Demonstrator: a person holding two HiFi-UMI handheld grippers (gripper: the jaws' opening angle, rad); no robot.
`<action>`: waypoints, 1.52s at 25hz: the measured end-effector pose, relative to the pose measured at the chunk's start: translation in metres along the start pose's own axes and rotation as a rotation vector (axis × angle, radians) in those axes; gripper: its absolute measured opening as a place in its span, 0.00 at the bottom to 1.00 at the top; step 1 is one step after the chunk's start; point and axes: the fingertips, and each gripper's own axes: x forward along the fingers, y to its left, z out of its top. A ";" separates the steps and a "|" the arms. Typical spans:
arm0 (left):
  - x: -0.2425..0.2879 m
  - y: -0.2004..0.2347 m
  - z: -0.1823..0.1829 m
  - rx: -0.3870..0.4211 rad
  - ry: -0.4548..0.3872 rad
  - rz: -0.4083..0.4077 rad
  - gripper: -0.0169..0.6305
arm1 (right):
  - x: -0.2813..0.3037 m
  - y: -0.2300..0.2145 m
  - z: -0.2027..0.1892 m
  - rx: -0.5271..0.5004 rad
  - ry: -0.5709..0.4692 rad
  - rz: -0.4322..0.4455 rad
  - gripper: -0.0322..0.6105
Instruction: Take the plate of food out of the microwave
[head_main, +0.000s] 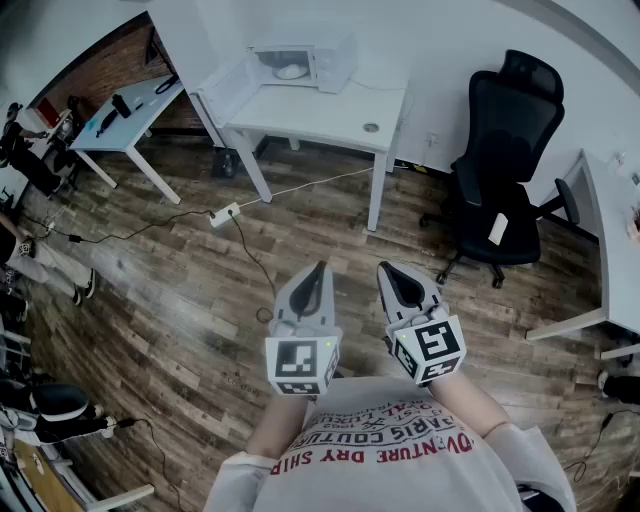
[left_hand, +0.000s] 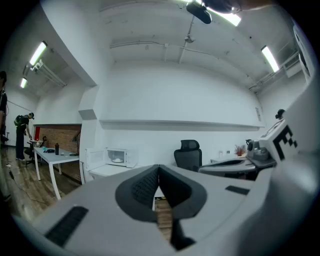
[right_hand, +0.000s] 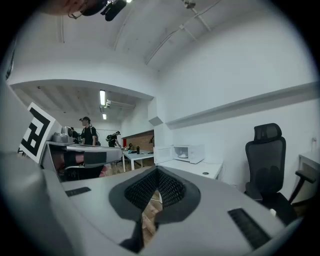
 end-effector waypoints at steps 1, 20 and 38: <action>0.002 0.001 -0.001 -0.001 0.002 -0.001 0.04 | 0.002 0.000 -0.001 0.000 0.002 0.001 0.07; 0.020 0.005 -0.025 -0.081 0.073 -0.037 0.04 | 0.013 -0.006 -0.028 0.023 0.049 0.002 0.07; 0.153 0.178 -0.013 -0.143 0.086 -0.122 0.04 | 0.222 -0.009 0.017 -0.066 0.024 -0.076 0.07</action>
